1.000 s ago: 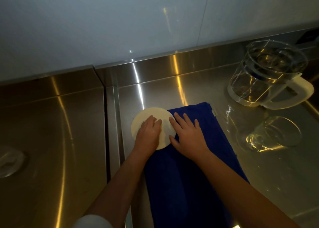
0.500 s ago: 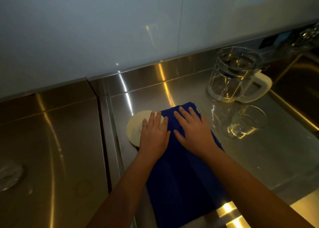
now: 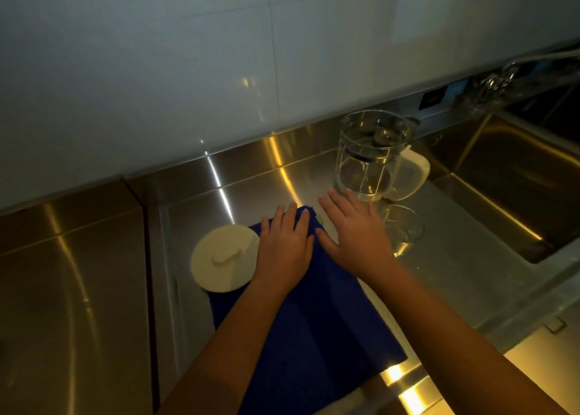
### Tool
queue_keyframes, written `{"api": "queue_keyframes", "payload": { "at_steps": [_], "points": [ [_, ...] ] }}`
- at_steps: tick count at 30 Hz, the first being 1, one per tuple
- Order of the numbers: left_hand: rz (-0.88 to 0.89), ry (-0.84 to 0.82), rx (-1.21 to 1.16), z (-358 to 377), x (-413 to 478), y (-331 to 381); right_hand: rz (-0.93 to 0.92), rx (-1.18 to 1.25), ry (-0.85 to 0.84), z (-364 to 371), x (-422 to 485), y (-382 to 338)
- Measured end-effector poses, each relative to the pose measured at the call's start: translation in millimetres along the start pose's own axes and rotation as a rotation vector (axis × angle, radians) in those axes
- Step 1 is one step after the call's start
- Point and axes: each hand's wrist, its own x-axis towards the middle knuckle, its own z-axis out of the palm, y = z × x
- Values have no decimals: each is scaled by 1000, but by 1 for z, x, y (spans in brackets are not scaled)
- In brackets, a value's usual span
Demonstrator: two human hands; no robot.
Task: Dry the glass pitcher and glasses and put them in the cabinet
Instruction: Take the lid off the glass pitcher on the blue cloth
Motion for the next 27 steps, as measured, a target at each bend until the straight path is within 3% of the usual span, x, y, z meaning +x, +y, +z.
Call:
{"api": "queue_keyframes", "payload": {
  "at_steps": [15,27],
  "points": [
    [-80,-17,-66,24,113,107,86,-4,-26,-40,47,154],
    [25,-19,18,55,178,132,154,37,-120,-17,72,217]
  ]
}}
